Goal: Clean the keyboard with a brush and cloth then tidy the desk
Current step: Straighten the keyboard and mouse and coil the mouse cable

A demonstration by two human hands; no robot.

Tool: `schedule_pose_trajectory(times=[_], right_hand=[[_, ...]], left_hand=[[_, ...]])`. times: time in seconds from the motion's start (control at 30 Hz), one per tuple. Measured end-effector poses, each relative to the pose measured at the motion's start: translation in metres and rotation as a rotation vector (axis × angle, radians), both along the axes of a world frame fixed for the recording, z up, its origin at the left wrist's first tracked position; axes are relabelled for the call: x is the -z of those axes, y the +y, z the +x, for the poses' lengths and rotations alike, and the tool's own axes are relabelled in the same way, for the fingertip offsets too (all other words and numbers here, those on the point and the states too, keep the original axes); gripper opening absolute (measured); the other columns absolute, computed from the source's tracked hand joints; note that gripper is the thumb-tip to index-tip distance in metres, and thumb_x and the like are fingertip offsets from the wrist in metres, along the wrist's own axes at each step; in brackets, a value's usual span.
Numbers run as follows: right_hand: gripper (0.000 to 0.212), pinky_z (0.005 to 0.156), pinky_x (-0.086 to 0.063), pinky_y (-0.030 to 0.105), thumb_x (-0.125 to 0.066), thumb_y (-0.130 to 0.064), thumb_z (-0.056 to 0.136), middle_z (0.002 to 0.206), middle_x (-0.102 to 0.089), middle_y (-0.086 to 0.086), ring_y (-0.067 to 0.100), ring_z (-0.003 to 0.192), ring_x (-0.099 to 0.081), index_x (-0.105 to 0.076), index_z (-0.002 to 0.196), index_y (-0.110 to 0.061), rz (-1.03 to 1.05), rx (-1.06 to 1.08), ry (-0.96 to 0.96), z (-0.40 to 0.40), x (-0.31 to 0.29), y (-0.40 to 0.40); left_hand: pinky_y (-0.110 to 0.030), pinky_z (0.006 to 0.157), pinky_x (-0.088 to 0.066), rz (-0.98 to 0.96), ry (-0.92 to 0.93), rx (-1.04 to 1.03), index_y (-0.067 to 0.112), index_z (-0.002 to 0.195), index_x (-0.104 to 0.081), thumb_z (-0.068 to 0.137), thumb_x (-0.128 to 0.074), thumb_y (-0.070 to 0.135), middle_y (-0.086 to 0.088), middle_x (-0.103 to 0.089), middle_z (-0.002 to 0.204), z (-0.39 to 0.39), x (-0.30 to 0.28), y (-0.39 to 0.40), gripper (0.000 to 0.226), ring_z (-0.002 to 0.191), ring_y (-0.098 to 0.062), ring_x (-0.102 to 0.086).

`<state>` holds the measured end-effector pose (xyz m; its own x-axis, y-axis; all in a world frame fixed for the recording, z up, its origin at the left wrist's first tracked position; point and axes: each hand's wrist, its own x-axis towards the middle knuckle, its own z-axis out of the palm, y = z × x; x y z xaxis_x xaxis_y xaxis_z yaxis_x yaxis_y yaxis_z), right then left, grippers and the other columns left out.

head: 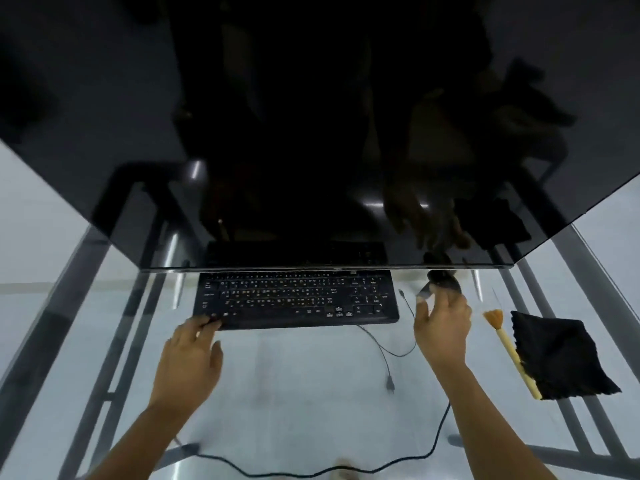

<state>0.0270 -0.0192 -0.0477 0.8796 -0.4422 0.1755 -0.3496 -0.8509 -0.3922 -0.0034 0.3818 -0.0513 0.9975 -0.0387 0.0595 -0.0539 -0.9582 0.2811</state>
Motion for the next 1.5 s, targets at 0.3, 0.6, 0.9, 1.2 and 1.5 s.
schedule_pose_trajectory(times=[0.3,0.6,0.9,1.2,1.5], right_hand=[[0.031,0.092,-0.043,0.046,-0.062,-0.023,0.091,0.121,-0.055,0.018,0.036,0.108,-0.051,-0.065,0.118,-0.008,0.112,-0.33,-0.026,0.004,-0.03,0.164],[0.037,0.1,-0.042,0.038,-0.052,-0.031,0.097,0.127,-0.051,0.008,0.024,0.115,-0.051,-0.054,0.131,-0.015,0.354,-0.642,0.215,-0.01,-0.056,0.26],[0.018,0.057,-0.042,0.022,-0.046,-0.017,0.1,0.066,-0.061,-0.016,0.009,0.057,-0.048,-0.063,0.094,-0.013,0.892,-0.678,0.379,-0.051,-0.147,0.263],[0.036,0.048,-0.033,0.013,-0.051,-0.02,0.097,0.058,-0.05,-0.01,0.0,0.049,-0.039,-0.06,0.064,-0.031,0.505,-0.816,0.152,-0.024,-0.28,0.187],[0.031,0.056,-0.037,0.022,-0.043,-0.019,0.102,0.06,-0.048,-0.005,0.009,0.055,-0.038,-0.067,0.083,-0.012,0.89,-0.794,-0.058,-0.008,-0.327,0.113]], left_hand=[[-0.024,0.063,-0.043,-0.043,0.283,-0.151,0.016,0.092,-0.055,0.093,-0.054,0.041,0.002,-0.054,0.088,-0.031,-0.001,0.051,0.025,0.077,-0.015,-0.057],[-0.029,0.054,-0.043,-0.412,0.241,-0.204,0.013,0.085,-0.049,0.092,-0.06,0.029,-0.003,-0.059,0.07,-0.004,-0.053,0.031,0.021,0.064,-0.019,-0.058],[-0.022,0.056,-0.043,-0.697,0.056,-0.165,0.018,0.102,-0.048,0.087,-0.068,0.024,0.002,-0.058,0.072,0.036,-0.152,0.0,0.025,0.06,-0.009,-0.058],[-0.031,0.077,-0.051,-0.653,0.11,0.427,0.025,0.085,-0.065,0.096,-0.032,0.057,0.008,-0.066,0.081,0.031,-0.252,-0.058,0.048,0.078,-0.002,-0.061],[-0.025,0.05,-0.017,-1.613,0.806,0.614,0.01,0.074,-0.064,0.1,-0.045,0.027,0.006,-0.033,0.047,0.021,-0.331,-0.087,0.037,0.045,-0.009,-0.021]])
